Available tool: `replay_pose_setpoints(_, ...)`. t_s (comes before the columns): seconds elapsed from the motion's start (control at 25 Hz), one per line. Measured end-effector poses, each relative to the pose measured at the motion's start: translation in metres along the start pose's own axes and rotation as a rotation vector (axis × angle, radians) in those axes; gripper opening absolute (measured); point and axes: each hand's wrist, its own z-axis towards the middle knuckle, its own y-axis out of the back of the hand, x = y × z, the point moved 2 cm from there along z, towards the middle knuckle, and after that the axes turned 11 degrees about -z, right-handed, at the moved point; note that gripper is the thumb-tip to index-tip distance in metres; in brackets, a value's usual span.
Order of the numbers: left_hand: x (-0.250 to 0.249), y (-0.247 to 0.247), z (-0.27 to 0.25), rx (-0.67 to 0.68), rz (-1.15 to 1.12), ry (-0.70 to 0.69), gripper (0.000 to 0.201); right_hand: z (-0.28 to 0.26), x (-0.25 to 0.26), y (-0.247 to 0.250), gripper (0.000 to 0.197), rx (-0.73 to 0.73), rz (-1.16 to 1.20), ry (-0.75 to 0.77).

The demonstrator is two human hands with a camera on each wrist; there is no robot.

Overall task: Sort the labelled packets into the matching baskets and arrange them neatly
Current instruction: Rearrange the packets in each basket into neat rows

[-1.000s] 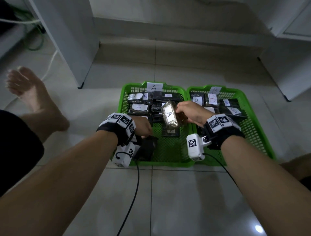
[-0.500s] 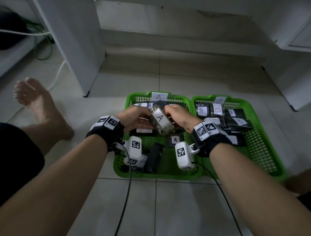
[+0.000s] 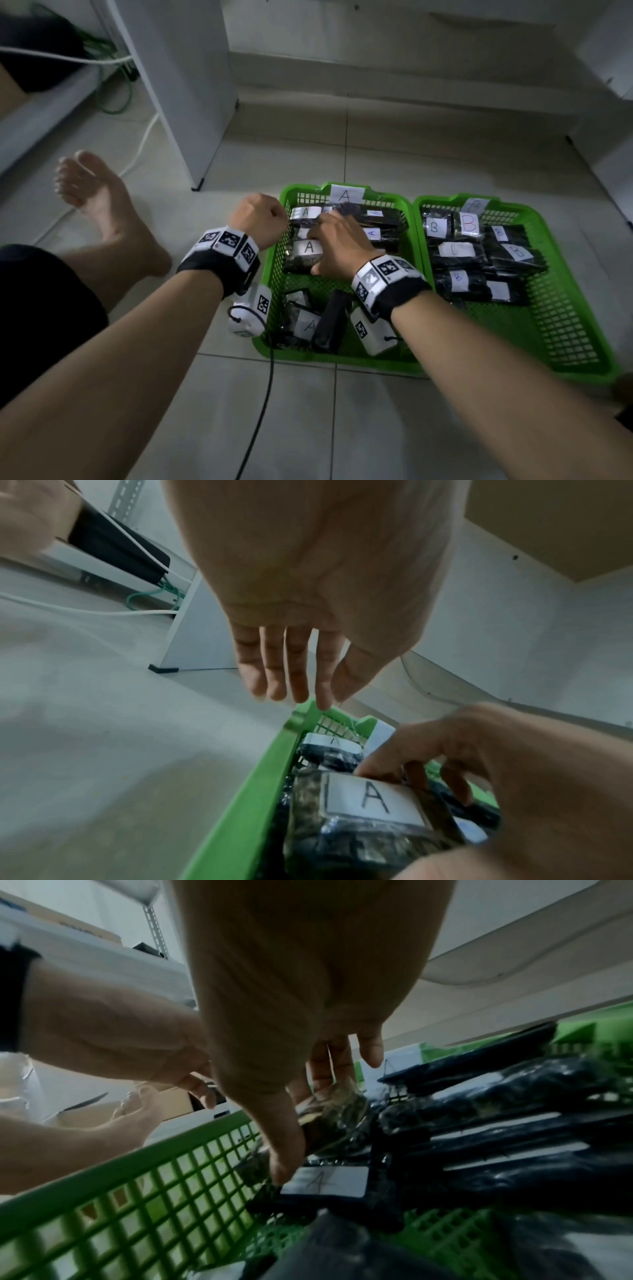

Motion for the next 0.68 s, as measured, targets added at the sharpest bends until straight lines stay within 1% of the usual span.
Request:
replay_pose_setpoints(0.16, 0.009, -0.01, -0.003, 0.054, 0.054, -0.077, 0.022, 0.007, 0.013, -0.004, 0.058, 0.018, 0.005, 0.006)
replay_pose_setpoints(0.28, 0.008, -0.013, -0.005, 0.105, 0.093, -0.089, 0.023, 0.006, 0.017, -0.008, 0.056, 0.052, 0.019, 0.011)
replay_pose_setpoints(0.36, 0.006, -0.014, -0.008, 0.119, 0.115, -0.088, 0.022, 0.004, 0.017, -0.01, 0.06, 0.043, -0.001, 0.027)
replay_pose_setpoints(0.52, 0.001, -0.013, -0.017, 0.165, 0.227, -0.117, 0.024, -0.002, 0.005, -0.008, 0.075, 0.035, 0.064, -0.031)
replay_pose_setpoints(0.56, -0.001, -0.013, -0.021, 0.174, 0.267, -0.129, 0.025, -0.005, 0.0, -0.005, 0.071, 0.039, 0.095, -0.045)
replay_pose_setpoints(0.6, -0.002, -0.012, -0.023, 0.174, 0.303, -0.149, 0.025, -0.006, -0.005, -0.003, 0.061, 0.041, 0.135, -0.055)
replay_pose_setpoints(0.68, -0.007, -0.015, -0.027, 0.165, 0.314, -0.236, 0.026, -0.01, -0.014, 0.002, 0.03, 0.077, 0.223, -0.099)
